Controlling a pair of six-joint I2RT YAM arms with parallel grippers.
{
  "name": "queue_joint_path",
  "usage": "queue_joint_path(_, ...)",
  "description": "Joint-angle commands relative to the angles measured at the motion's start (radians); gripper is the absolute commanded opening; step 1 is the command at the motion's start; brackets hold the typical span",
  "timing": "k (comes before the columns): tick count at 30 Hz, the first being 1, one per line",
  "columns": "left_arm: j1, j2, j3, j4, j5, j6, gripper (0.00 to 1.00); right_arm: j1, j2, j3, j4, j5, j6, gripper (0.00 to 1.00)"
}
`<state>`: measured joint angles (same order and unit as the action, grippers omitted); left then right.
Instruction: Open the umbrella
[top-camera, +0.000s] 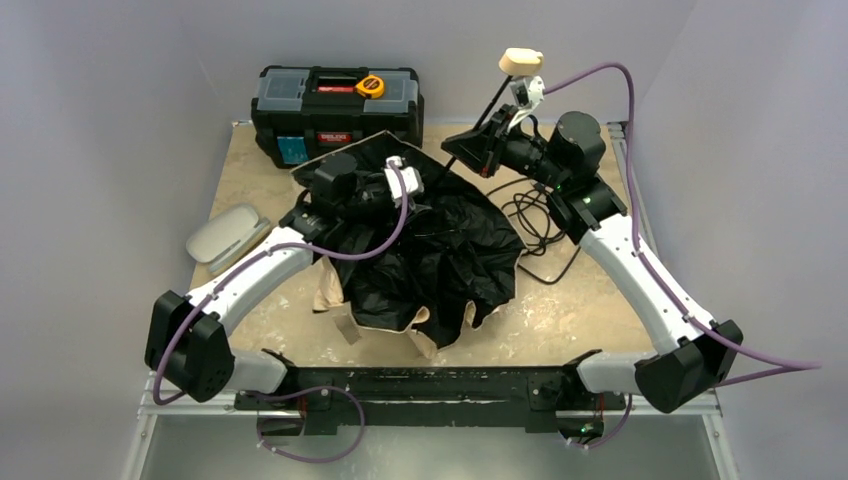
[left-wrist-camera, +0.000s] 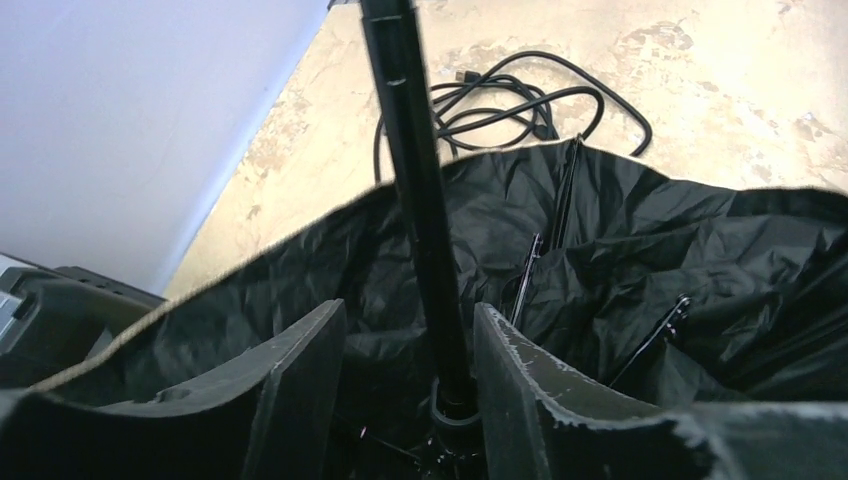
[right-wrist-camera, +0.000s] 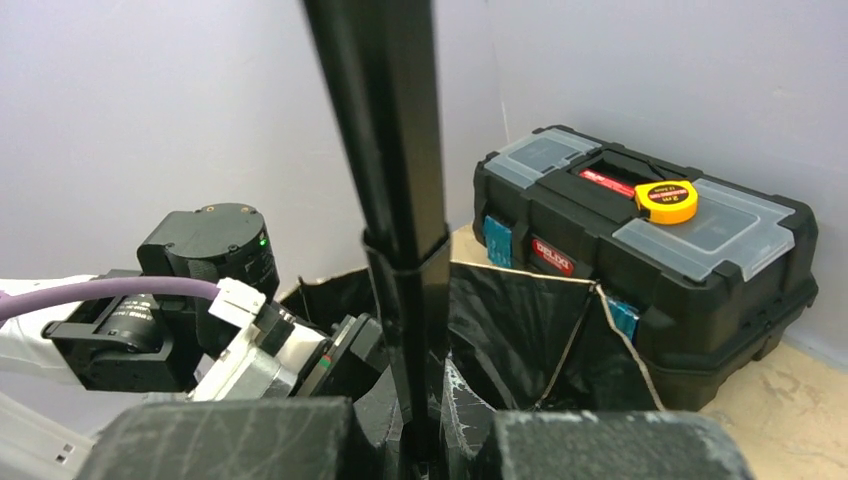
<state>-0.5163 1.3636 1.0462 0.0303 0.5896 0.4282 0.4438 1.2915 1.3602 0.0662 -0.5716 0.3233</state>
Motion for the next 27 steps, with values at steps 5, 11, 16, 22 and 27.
queue_joint_path(5, 0.118, 0.073, -0.064, -0.468, -0.217, 0.128, 0.46, -0.037, -0.115, 0.237, 0.282, 0.009, 0.057, 0.00)
queue_joint_path(11, 0.167, 0.071, -0.056, -0.507, -0.259, 0.165, 0.31, -0.037, -0.130, 0.243, 0.278, 0.002, 0.052, 0.00)
queue_joint_path(16, 0.201, 0.088, -0.052, -0.531, -0.304, 0.212, 0.31, -0.038, -0.145, 0.244, 0.282, 0.010, 0.037, 0.00)
queue_joint_path(22, 0.251, 0.069, -0.025, -0.531, -0.315, 0.232, 0.00, -0.038, -0.184, 0.209, 0.265, -0.015, 0.037, 0.00)
queue_joint_path(27, 0.260, -0.098, 0.035, -0.524, -0.267, 0.275, 0.00, -0.038, -0.274, 0.057, 0.179, -0.076, -0.041, 0.11)
